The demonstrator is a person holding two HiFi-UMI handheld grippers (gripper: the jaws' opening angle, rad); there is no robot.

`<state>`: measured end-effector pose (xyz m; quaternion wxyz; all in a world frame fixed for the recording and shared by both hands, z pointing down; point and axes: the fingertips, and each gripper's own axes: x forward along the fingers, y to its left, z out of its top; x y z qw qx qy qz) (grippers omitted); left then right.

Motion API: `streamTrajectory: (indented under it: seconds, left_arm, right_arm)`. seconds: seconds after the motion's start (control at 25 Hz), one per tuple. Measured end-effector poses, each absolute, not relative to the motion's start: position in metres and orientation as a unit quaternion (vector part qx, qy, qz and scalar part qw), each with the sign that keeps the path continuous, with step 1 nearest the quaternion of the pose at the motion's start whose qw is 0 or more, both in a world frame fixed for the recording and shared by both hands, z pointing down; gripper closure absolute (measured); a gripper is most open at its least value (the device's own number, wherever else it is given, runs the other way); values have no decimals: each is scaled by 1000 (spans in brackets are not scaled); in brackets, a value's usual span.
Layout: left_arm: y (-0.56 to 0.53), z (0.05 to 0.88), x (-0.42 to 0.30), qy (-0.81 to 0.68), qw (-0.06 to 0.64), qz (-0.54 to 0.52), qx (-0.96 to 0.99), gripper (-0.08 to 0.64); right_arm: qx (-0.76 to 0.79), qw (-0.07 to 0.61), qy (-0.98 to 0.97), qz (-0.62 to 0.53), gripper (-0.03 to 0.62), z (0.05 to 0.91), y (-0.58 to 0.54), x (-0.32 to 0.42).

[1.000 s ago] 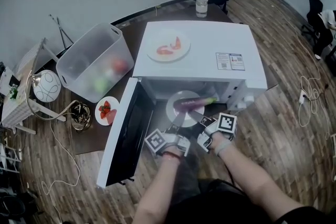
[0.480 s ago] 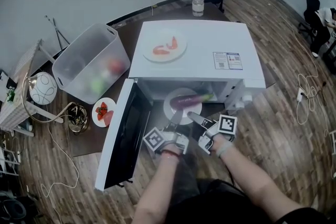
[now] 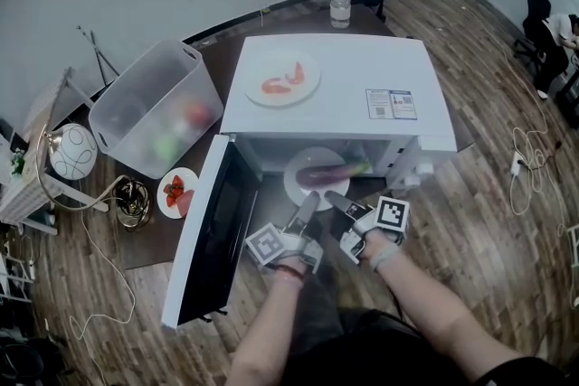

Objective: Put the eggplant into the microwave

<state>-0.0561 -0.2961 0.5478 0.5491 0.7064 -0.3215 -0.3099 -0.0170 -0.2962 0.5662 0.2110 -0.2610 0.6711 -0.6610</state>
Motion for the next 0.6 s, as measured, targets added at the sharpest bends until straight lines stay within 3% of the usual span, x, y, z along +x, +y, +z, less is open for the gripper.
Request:
streamTrajectory:
  seconds: [0.4, 0.48, 0.6]
  left_arm:
    - [-259, 561, -57, -428, 340, -76, 834, 414]
    - [-257, 562, -52, -454, 271, -4, 849, 518]
    - [-258, 561, -47, -469, 216, 44, 855, 555]
  right_arm:
    - [-277, 197, 655, -675, 565, 566, -305, -19]
    - [-277, 195, 653, -677, 565, 564, -306, -21]
    - [-280, 193, 651, -679, 565, 564, -308, -22]
